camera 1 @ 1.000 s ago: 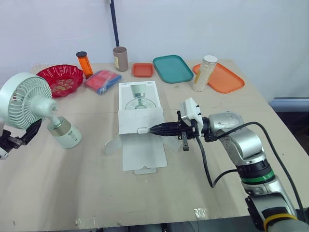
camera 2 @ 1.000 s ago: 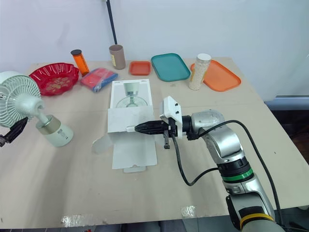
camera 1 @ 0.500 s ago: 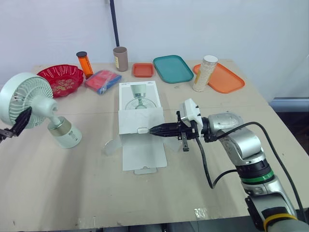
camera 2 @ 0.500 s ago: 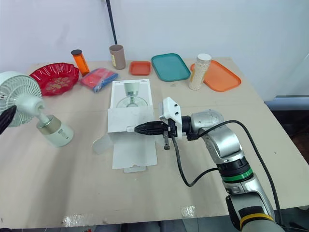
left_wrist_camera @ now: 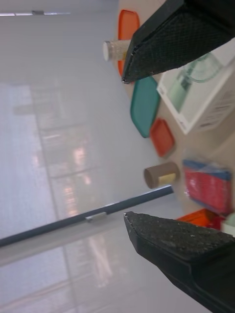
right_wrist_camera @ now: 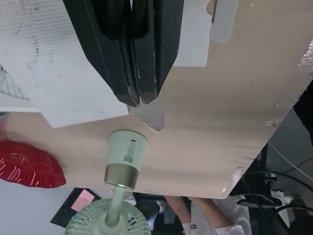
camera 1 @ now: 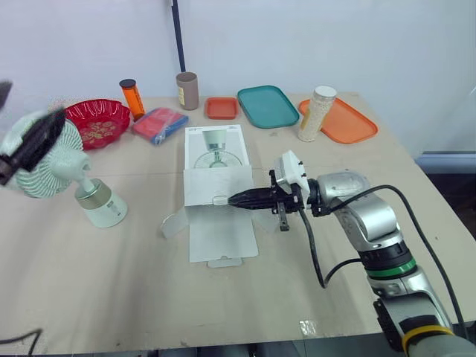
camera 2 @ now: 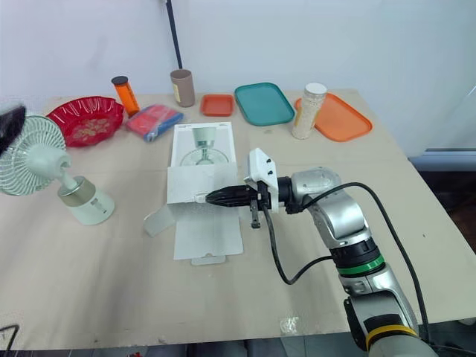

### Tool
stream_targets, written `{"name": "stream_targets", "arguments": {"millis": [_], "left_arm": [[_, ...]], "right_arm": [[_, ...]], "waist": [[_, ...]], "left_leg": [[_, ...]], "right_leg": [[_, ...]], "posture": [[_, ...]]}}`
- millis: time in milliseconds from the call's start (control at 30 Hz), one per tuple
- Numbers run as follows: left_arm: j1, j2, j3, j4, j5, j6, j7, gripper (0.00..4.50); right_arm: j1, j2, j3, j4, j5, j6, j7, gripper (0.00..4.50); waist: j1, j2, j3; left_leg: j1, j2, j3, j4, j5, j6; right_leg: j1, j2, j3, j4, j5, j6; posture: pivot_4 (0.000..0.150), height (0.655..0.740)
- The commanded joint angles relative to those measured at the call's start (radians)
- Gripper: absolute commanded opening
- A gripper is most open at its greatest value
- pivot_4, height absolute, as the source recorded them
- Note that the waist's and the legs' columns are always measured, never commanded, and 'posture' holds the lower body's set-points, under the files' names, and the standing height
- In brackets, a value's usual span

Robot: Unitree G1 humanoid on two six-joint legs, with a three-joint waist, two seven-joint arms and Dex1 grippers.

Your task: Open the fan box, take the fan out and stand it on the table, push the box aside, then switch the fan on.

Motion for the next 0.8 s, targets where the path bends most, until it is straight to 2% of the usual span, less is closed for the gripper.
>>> {"name": "stream_targets", "arguments": {"millis": [33,167,233,367,433,567,600,633,733,767,800], "left_arm": [[-0.012,0.039,-0.029,-0.074,-0.089,0.036,0.014,4.46],[0.133,0.049,-0.123,-0.174,-0.047,0.076,-0.128,4.46],[0.217,0.034,-0.180,-0.181,0.044,0.065,-0.173,4.46],[0.303,-0.019,-0.221,-0.181,0.108,0.035,-0.230,4.46],[0.359,-0.075,-0.270,-0.158,0.187,0.004,-0.242,4.50],[0.441,-0.146,-0.384,-0.080,0.364,-0.085,-0.285,4.50],[0.453,-0.158,-0.411,-0.058,0.403,-0.111,-0.301,4.50],[0.456,-0.166,-0.429,-0.048,0.425,-0.127,-0.308,4.50],[0.462,-0.182,-0.489,-0.007,0.508,-0.190,-0.346,4.50],[0.455,-0.188,-0.501,0.019,0.523,-0.209,-0.361,4.50],[0.447,-0.195,-0.513,0.034,0.535,-0.221,-0.367,4.50]], "right_arm": [[-0.017,-0.001,-0.018,-0.008,0.000,-0.012,-0.008,0.00],[-0.011,-0.006,-0.028,-0.023,0.002,-0.003,-0.027,0.00],[-0.006,-0.009,-0.044,-0.040,0.011,0.016,-0.051,0.00],[0.002,-0.016,-0.066,-0.070,0.032,0.059,-0.087,0.00],[0.013,-0.025,-0.088,-0.107,0.060,0.101,-0.111,0.96],[0.067,-0.073,-0.108,-0.199,0.079,0.162,-0.134,2.15],[0.078,-0.086,-0.110,-0.215,0.070,0.185,-0.162,2.77],[0.084,-0.095,-0.113,-0.222,0.064,0.197,-0.180,3.00],[0.105,-0.125,-0.110,-0.253,0.008,0.254,-0.283,4.24],[0.113,-0.130,-0.110,-0.272,-0.001,0.306,-0.329,4.47],[0.121,-0.137,-0.115,-0.282,-0.003,0.341,-0.357,4.47]], "waist": [[0.000,0.001,0.000],[-0.003,0.003,0.001],[-0.003,0.003,0.001],[-0.001,0.005,0.002],[-0.001,0.004,0.001],[0.001,0.005,0.001],[0.001,0.005,0.001],[0.001,0.005,0.001],[0.001,0.004,0.001],[0.001,0.005,0.001],[0.002,0.004,0.001]], "left_leg": [[0.000,0.000,0.001,0.000,0.000,0.000],[0.001,0.001,0.003,-0.001,0.000,0.000],[0.001,0.001,0.004,-0.001,0.000,0.000],[0.002,0.001,0.006,-0.002,0.000,0.000],[0.002,0.001,0.006,-0.002,0.000,0.000],[0.002,0.001,0.006,-0.002,0.000,0.000],[0.002,0.001,0.006,-0.002,-0.001,0.000],[0.002,0.001,0.006,-0.002,-0.001,0.000],[0.002,0.001,0.006,-0.001,0.000,0.000],[0.002,0.001,0.006,-0.001,0.000,0.000],[0.002,0.001,0.006,-0.001,0.000,0.000]], "right_leg": [[0.000,0.000,0.000,0.000,0.000,0.000],[-0.001,0.001,0.002,0.000,0.000,0.000],[-0.001,0.002,0.003,0.000,0.000,0.000],[-0.001,0.003,0.005,0.001,0.000,0.000],[-0.001,0.003,0.005,0.000,0.000,0.000],[-0.001,0.003,0.006,0.000,0.000,0.000],[-0.001,0.003,0.006,-0.001,0.000,0.000],[-0.001,0.003,0.006,-0.001,0.000,0.000],[0.000,0.003,0.006,0.000,0.000,0.000],[0.000,0.003,0.006,0.000,0.000,0.000],[0.000,0.003,0.006,0.000,0.000,0.000]], "posture": [[0.150,0.7400],[0.150,0.7400],[0.150,0.7400],[0.150,0.7400],[0.150,0.7400],[0.150,0.7400],[0.150,0.7400],[0.150,0.7400],[0.150,0.7400],[0.150,0.7400],[0.150,0.7400]]}}
